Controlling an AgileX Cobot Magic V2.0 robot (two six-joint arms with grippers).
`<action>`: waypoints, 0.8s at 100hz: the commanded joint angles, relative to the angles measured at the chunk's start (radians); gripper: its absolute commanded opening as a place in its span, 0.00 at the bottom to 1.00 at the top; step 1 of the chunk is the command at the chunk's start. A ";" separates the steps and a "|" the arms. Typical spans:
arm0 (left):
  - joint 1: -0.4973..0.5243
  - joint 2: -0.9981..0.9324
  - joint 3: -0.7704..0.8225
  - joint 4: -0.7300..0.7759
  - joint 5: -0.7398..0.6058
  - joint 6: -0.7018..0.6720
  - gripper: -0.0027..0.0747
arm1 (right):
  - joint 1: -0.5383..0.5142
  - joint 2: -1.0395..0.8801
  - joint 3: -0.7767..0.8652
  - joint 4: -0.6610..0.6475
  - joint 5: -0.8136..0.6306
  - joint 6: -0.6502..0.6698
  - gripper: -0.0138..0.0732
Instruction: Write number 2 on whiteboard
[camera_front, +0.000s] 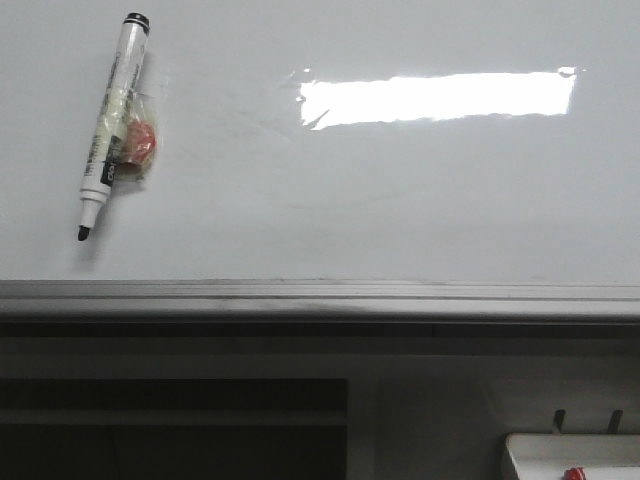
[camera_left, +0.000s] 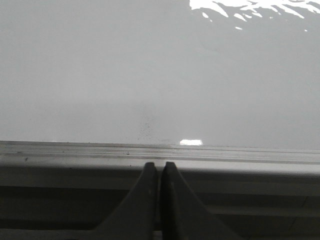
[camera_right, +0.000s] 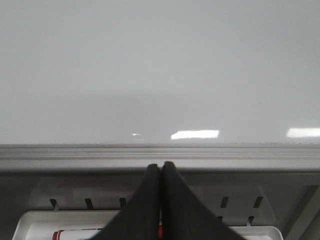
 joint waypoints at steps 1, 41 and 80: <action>-0.003 -0.027 0.011 -0.007 -0.066 -0.003 0.01 | 0.000 -0.022 0.025 -0.012 -0.027 -0.006 0.09; -0.003 -0.027 0.011 -0.007 -0.066 -0.003 0.01 | 0.000 -0.022 0.025 -0.012 -0.027 -0.006 0.09; -0.003 -0.027 0.011 -0.079 -0.319 -0.003 0.01 | 0.000 -0.022 0.025 -0.013 -0.190 -0.006 0.09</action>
